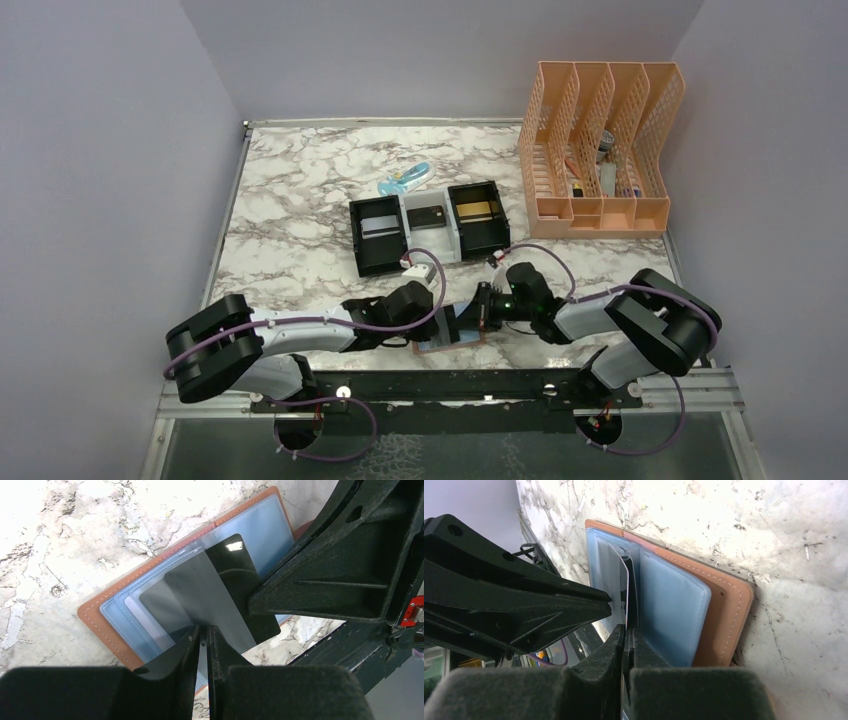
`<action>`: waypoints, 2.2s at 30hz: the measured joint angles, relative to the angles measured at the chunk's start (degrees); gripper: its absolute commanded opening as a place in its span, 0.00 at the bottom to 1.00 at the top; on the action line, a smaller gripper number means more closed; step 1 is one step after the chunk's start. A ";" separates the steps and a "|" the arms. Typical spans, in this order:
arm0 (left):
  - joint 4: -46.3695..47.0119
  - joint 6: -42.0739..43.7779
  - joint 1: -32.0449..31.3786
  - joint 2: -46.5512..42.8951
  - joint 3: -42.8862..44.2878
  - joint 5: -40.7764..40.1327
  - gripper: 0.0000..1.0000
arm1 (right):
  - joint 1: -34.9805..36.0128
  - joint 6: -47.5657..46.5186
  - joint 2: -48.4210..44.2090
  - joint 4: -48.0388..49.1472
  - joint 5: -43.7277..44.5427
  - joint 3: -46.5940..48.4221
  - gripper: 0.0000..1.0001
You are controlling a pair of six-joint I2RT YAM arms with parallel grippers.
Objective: Take the credit cards out of the card holder
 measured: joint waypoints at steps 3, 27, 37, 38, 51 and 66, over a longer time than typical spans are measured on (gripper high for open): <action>0.00 0.09 0.00 0.00 0.00 -0.02 0.15 | -0.02 -0.39 -0.28 -1.14 0.15 0.13 0.01; -7.72 1.75 0.00 -5.42 -0.11 -1.99 0.30 | -0.76 -9.49 -25.92 -19.80 6.64 -0.87 0.01; -14.95 4.96 0.00 -7.80 5.38 -4.98 0.69 | -0.76 -12.13 -26.40 -18.38 5.35 -0.57 0.01; -15.72 5.42 0.00 -8.13 6.08 -5.18 0.73 | -0.76 -12.26 -26.40 -17.49 5.07 -0.66 0.01; -26.93 13.70 16.50 -18.67 13.18 -2.47 0.99 | -0.76 -17.03 -29.92 -12.98 1.86 -1.42 0.01; -34.77 21.64 28.76 -27.71 14.91 -11.43 0.99 | -0.76 -21.64 -36.13 -12.87 1.49 -3.76 0.01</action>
